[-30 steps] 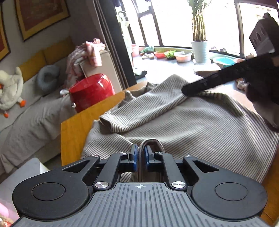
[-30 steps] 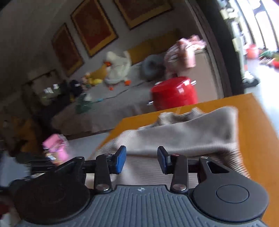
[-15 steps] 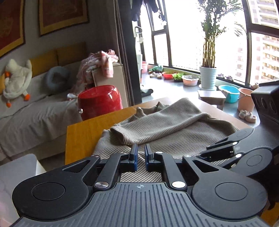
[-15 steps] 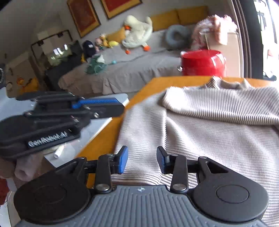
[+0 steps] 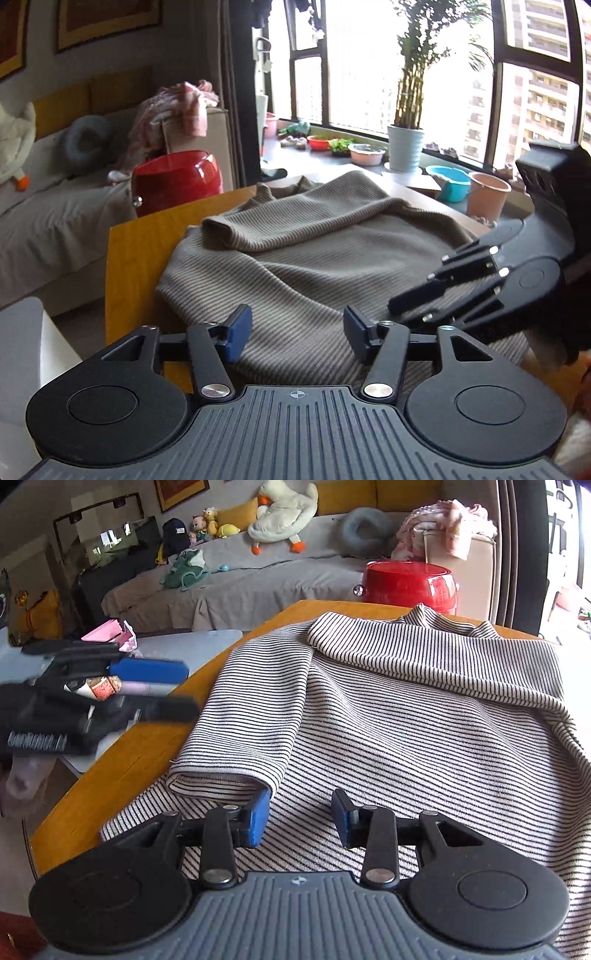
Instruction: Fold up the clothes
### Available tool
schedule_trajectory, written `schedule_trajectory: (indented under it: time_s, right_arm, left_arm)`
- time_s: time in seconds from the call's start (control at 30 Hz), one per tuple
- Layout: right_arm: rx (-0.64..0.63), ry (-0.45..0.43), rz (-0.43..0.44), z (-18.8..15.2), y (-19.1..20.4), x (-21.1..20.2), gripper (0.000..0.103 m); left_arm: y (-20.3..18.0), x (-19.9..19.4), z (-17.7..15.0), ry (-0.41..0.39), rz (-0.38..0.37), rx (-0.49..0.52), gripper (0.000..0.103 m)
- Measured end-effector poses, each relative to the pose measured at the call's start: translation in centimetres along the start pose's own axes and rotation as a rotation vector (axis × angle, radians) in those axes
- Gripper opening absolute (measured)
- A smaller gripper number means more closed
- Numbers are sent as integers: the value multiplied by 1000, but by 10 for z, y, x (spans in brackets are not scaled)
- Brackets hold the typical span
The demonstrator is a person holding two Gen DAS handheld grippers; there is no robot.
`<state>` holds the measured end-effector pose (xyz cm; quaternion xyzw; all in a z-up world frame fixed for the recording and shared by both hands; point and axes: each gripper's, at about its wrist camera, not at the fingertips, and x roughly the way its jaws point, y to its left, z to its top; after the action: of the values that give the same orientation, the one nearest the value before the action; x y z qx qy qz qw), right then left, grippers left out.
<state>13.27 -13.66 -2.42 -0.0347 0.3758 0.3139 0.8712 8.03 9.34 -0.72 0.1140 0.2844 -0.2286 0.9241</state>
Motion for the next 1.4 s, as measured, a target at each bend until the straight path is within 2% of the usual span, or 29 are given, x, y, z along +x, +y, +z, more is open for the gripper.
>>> schedule_trajectory:
  time_s: [0.13,0.17,0.2,0.27,0.3,0.47,0.6,0.67,0.73,0.8,0.9,0.97,1.2,1.3,1.4]
  right_arm:
    - [-6,-3,-1,1,0,0,38]
    - [1,-6,2,0,-1,0,38]
    - [7,-9,5,0,-1,-1,37]
    - [23,-21,14,1,-3,-5,37]
    - [32,-30,18,1,-3,-7,37]
    - [84,-86,86,13,-1,-16,37]
    - [115,-123,155,27,9,-13,37]
    - [115,-133,158,33,16,-7,37]
    - [103,-130,141,38,24,3,34]
    - [89,-122,84,42,34,10,30]
    - [97,-144,120,50,41,5,29]
    - [58,-158,93,53,48,1,29]
    - [23,-140,60,51,51,-2,32]
    - [-7,-106,-1,42,43,-1,32]
    - [19,-72,-50,30,26,-1,31]
  left_arm:
    - [-12,16,-13,52,32,75,68]
    - [-13,21,-16,67,36,85,62]
    - [-13,25,-18,76,42,90,46]
    - [-12,27,-19,71,64,93,28]
    - [-9,25,-17,58,73,79,22]
    - [7,8,-1,-10,84,-13,22]
    - [14,2,4,-29,97,-55,22]
    - [16,2,5,-33,107,-67,22]
    - [17,2,4,-37,115,-74,22]
    - [18,1,3,-40,126,-80,22]
    - [26,1,0,-39,132,-110,22]
    - [32,2,-3,-33,129,-139,22]
    - [34,-5,-6,-43,47,-218,23]
    - [25,-8,-4,-46,16,-195,25]
    - [11,-8,-3,-33,16,-106,33]
